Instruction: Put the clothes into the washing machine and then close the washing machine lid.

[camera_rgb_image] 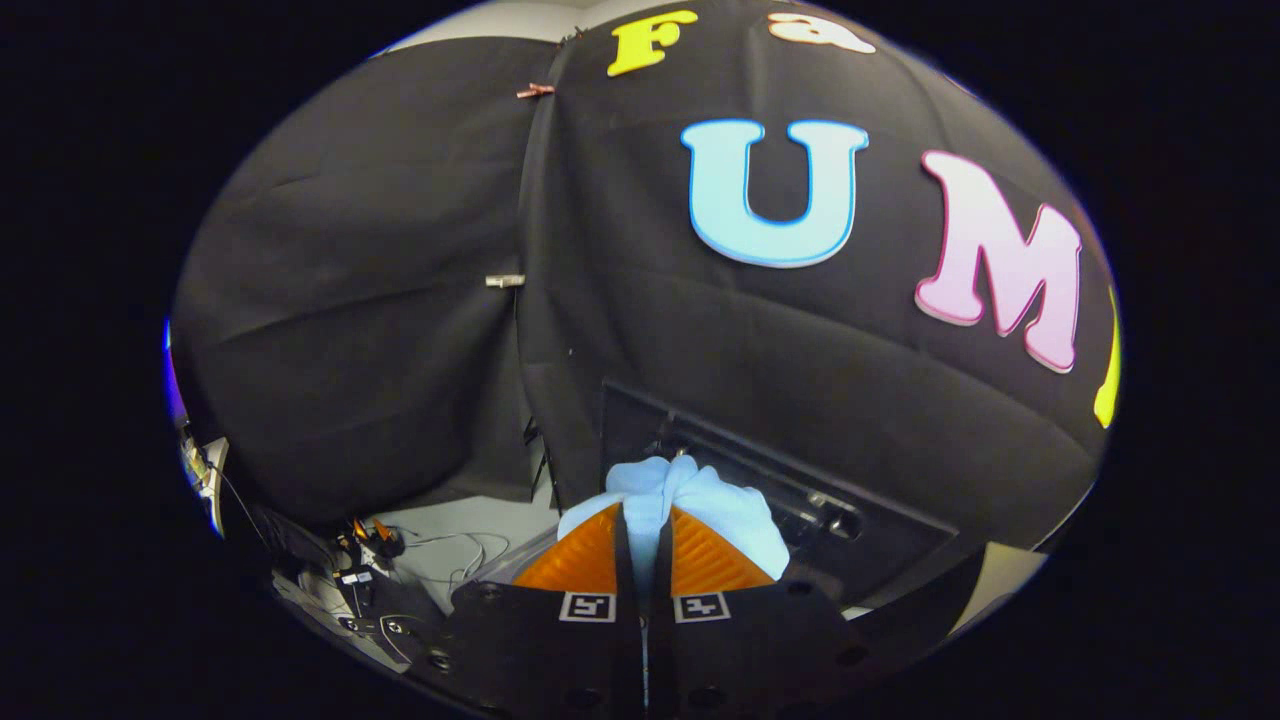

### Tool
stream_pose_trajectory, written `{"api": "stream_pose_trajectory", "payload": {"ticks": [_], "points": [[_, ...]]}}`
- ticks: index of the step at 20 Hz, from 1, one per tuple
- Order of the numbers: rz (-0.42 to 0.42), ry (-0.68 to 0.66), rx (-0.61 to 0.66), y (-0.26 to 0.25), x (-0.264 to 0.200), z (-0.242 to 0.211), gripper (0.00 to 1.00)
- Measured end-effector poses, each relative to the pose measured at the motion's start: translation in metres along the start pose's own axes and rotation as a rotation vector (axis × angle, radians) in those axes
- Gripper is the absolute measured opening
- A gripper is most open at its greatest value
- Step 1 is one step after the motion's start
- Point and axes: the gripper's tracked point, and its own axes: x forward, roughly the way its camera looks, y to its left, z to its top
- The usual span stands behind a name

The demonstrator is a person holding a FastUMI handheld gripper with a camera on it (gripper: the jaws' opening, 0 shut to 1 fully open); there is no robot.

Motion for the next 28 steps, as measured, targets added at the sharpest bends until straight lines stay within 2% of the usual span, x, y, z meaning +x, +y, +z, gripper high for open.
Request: {"api": "stream_pose_trajectory", "payload": {"ticks": [3,6,14,21,25,28], "points": [[-0.008,0.111,0.022,-0.011,0.024,-0.038,0.07],[-0.016,0.165,-0.013,-0.015,0.037,-0.058,0.07],[-0.001,0.225,0.038,-0.017,0.043,-0.075,0.07],[0.044,0.118,0.042,-0.009,0.034,-0.051,1.0],[0.049,0.1,0.049,-0.008,0.035,-0.045,1.0],[0.06,0.036,0.056,-0.007,0.031,-0.027,1.0]]}}
